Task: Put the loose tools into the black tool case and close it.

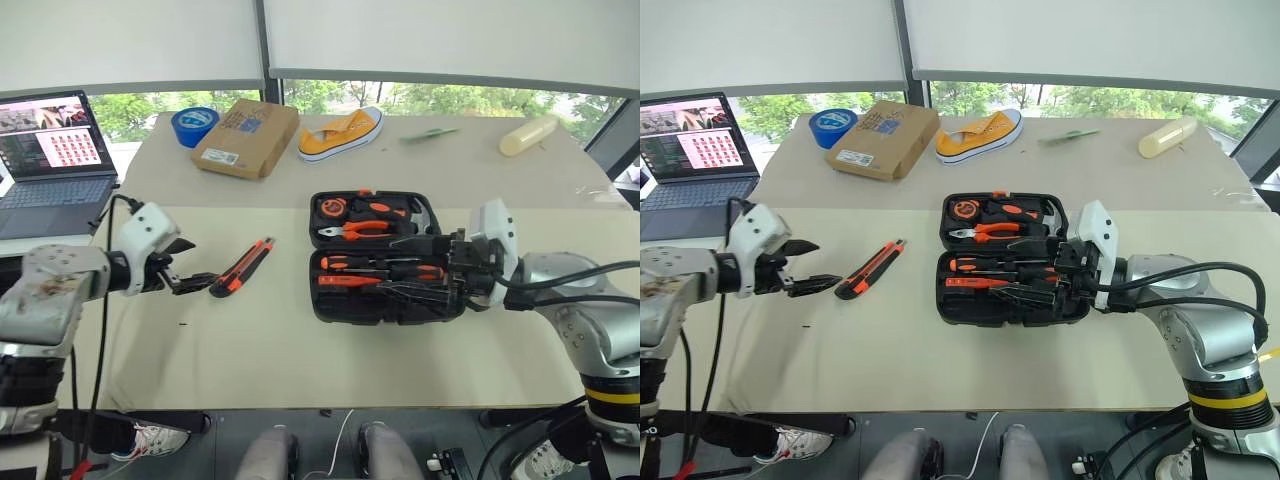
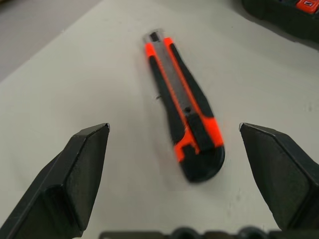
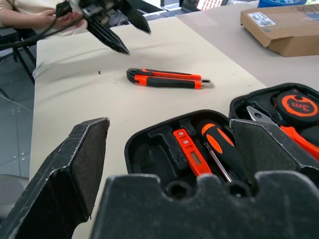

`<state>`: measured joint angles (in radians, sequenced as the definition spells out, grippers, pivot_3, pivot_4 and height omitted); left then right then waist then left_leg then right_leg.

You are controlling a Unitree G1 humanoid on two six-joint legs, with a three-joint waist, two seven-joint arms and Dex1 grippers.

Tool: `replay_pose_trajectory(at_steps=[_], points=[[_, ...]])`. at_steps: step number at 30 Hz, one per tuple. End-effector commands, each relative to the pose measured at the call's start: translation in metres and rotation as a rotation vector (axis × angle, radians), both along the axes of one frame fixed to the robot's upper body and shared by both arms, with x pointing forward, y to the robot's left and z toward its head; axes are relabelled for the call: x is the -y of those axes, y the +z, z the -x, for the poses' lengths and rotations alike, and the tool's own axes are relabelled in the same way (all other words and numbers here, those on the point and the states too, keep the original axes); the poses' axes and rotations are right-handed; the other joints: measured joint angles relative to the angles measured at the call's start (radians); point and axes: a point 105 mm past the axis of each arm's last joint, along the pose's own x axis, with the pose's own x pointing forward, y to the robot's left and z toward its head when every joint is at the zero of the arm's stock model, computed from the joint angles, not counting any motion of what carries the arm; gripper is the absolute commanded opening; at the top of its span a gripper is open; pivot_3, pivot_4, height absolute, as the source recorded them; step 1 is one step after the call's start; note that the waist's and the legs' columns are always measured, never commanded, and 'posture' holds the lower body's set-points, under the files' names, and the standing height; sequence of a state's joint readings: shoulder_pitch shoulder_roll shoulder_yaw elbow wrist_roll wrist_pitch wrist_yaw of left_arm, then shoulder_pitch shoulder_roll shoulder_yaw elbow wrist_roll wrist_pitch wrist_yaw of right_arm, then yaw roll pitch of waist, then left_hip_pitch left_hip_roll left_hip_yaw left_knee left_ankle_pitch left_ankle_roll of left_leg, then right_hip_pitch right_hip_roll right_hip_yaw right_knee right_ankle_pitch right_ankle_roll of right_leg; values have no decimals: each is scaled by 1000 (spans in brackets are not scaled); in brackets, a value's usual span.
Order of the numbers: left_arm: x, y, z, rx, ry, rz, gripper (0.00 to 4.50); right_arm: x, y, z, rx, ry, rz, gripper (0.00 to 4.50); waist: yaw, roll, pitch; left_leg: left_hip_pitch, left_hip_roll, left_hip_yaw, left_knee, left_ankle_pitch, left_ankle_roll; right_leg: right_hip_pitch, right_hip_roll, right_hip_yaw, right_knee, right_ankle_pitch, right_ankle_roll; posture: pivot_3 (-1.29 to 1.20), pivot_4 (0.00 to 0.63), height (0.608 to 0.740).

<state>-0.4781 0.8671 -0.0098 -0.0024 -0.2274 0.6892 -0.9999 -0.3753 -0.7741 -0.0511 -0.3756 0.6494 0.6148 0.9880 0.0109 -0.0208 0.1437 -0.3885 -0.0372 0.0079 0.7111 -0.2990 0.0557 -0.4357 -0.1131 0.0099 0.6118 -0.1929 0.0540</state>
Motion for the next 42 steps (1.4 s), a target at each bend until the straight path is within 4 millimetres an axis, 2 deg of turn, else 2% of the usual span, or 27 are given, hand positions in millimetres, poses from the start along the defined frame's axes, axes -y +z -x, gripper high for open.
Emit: replay_pose_trajectory(at_steps=[1, 7, 11, 12, 14, 16, 18, 20, 22, 25, 28, 30, 32, 34, 37, 42], points=[[9, -23, -17, -81, 61, -37, 4485, -8, 6, 12, 41, 22, -6, 4500, 0, 0, 0, 0, 0, 0, 0, 0, 0, 0, 0, 0, 0, 0, 0, 0, 150, 735], [15, -42, -20, -121, 42, -104, 4485, -12, 0, 15, 52, -10, 3, 4500, -5, -1, 1, -1, 0, 1, 1, 0, 1, -1, 0, 1, 1, 0, 0, 0, 150, 735], [7, -48, -18, -118, 54, -138, 3508, -12, -2, 17, 58, -18, 8, 4500, -5, -1, 1, 0, 0, 1, 1, -2, 4, 0, 0, 1, 1, 0, 0, 0, 150, 735], [5, -47, -17, -117, 57, -136, 3023, -11, -3, 16, 60, -24, 10, 4500, -4, -1, 1, 0, 0, 1, 1, -2, 4, 0, 0, 1, 1, 0, 0, 0, 150, 735], [3, -43, -15, -109, 56, -114, 2458, -7, -4, 15, 63, -41, 18, 4500, -5, -1, 1, 1, 0, 1, 1, -2, 4, 0, 0, 1, 1, 0, 0, 0, 150, 735], [5, -29, -16, -81, 41, -64, 1819, -2, -4, 14, 66, -65, 27, 4500, -8, -1, 1, 1, 1, 1, 1, -2, 4, 0, 0, 1, 1, 0, 0, 0, 150, 735], [18, -5, -17, -9, -46, -4, 1734, 5, -4, 15, 65, -89, 35, 4500, -11, -1, 1, 1, 1, 1, 1, -2, 4, -1, 0, 1, 1, 0, 0, 0, 150, 735], [41, 25, -14, 85, -198, 39, 1734, 15, -5, 16, 56, -122, 46, 4500, -8, -2, 1, -1, 1, 1, 1, -2, 4, -2, 0, 1, 1, 0, 0, 0, 150, 735], [64, 45, -13, 167, -327, 30, 1734, 25, -6, 19, 41, -152, 58, 4500, 4, -3, 2, -3, 1, 0, 2, 0, 1, -2, 0, 0, 1, 0, 0, 0, 150, 735], [102, 57, -16, 227, -483, -18, 1734, 44, -11, 25, 4, -205, 73, 4500, 22, -4, 2, -4, 0, 0, 4, 0, 0, -1, -1, -1, 0, 0, 0, 0, 150, 735], [137, 53, -10, 216, -640, -54, 1734, 57, -15, 29, -27, -252, 88, 4500, 26, -4, 2, -3, -2, 1, 5, -1, 1, 3, -2, 0, -2, 1, 1, 0, 150, 735], [168, 39, 2, 170, -791, -88, 1734, 65, -19, 31, -29, -300, 100, 4500, 23, -4, 2, 0, -2, 2, 5, -4, 7, 5, -1, 1, -2, 1, 1, 0, 150, 735], [187, 25, 10, 114, -874, -116, 1734, 69, -21, 30, -19, -337, 103, 4500, 18, -4, 2, 0, -1, 2, 5, -4, 8, 5, 0, 1, -2, 0, 1, 0, 150, 735], [196, 14, 14, 66, -911, -139, 1734, 69, -22, 30, -15, -357, 98, 4500, 4, -4, 2, 0, -1, 2, 5, -4, 8, 5, 1, 1, -2, 0, 1, 0, 150, 735], [205, 3, 9, 35, -874, -181, 1734, 66, -23, 33, -14, -366, 84, 4500, -5, -4, 2, 0, 1, 2, 4, -5, 9, 5, 2, 2, -2, 0, 1, 0, 150, 735], [215, -3, 8, -41, -820, -177, 1734, 67, -24, 33, -3, -399, 73, 4500, 0, -4, 2, 0, 1, 1, 5, -5, 10, 5, 2, 2, -2, 0, 2, 0, 150, 735]])
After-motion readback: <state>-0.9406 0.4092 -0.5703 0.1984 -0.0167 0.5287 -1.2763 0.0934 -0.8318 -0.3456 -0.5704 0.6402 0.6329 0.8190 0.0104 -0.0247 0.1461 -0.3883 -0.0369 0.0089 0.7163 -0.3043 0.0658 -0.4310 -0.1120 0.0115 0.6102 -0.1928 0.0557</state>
